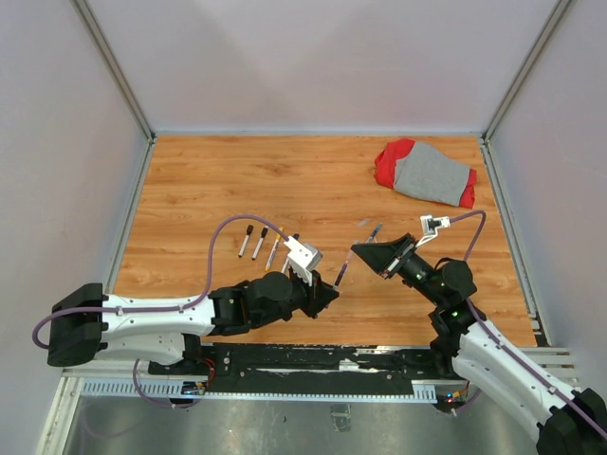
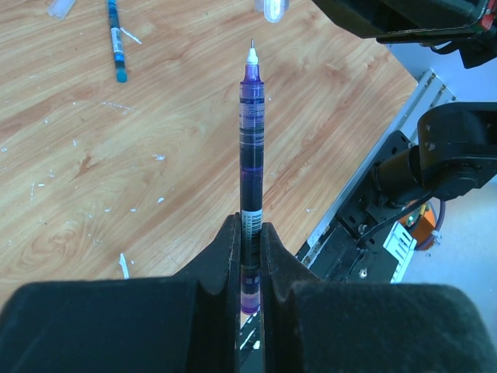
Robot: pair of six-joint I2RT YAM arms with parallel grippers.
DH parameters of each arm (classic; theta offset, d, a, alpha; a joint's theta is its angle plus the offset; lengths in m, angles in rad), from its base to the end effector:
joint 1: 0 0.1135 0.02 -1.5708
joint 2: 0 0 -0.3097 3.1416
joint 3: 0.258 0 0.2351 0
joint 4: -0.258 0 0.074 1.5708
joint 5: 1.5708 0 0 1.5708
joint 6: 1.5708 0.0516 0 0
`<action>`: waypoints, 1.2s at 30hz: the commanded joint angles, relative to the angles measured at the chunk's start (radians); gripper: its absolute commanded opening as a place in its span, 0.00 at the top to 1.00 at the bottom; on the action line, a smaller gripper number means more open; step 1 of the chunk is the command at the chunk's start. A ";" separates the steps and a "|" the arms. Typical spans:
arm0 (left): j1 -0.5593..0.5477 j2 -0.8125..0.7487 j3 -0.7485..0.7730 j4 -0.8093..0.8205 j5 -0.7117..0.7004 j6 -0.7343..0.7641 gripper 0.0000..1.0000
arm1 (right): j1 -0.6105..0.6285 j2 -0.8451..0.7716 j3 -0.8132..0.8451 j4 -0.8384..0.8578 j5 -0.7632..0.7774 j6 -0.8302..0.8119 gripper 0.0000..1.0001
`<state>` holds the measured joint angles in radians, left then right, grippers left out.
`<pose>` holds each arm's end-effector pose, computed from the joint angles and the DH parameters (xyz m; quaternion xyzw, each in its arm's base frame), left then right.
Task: Insert the pens into the pen caps
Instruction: Insert the pen cap onto the pen.
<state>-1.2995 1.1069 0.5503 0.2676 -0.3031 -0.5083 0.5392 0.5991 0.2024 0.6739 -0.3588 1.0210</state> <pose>0.0749 -0.2119 0.2862 0.2221 0.7660 -0.3896 0.4607 0.0891 0.0745 0.2891 0.0032 0.6098 0.6287 0.4825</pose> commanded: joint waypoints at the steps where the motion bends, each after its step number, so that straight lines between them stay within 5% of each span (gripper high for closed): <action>1: -0.011 0.007 0.012 0.032 -0.003 0.012 1.00 | -0.007 -0.018 0.000 0.046 -0.016 0.007 0.99; 36: -0.011 0.001 0.011 0.021 -0.023 0.010 1.00 | 0.043 0.030 -0.013 -0.016 -0.056 -0.018 0.99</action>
<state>-1.2995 1.1110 0.5503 0.2676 -0.3031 -0.5049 0.5594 0.6399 0.2024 0.6491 -0.3969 1.0206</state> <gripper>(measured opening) 0.097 0.162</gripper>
